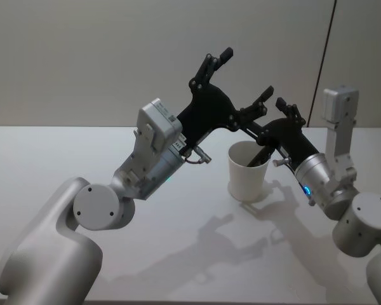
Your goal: Place the pen into the pen holder.
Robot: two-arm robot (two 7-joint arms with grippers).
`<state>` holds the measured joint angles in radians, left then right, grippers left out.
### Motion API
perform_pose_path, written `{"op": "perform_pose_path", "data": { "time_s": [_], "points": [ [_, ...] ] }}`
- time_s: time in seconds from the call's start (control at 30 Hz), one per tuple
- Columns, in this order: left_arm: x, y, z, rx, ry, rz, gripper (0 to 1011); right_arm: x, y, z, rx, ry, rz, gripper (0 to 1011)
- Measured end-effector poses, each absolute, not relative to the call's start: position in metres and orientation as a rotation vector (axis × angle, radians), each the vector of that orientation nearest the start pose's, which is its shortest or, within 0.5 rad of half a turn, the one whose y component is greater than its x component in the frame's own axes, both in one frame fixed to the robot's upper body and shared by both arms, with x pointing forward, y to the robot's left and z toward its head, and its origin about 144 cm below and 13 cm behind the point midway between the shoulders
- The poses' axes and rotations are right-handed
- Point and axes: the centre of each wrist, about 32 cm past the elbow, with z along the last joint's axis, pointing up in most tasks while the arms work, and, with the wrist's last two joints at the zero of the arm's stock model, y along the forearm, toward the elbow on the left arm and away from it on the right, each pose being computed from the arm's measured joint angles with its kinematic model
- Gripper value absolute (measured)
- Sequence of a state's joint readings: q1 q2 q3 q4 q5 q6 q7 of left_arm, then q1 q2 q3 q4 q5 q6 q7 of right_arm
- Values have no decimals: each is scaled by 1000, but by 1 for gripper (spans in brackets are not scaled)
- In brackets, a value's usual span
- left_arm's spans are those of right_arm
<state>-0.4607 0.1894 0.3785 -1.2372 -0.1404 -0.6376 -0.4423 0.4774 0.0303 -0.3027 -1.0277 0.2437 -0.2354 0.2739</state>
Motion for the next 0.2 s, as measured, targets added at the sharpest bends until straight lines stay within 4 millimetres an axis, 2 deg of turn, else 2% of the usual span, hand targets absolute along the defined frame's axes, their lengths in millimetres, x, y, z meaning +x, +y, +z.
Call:
{"op": "perform_pose_path", "data": {
  "time_s": [0.2],
  "points": [
    [570, 191, 1201, -310, -650, 752, 1004, 580, -158, 1153, 165, -52, -1064, 1001]
  ]
}}
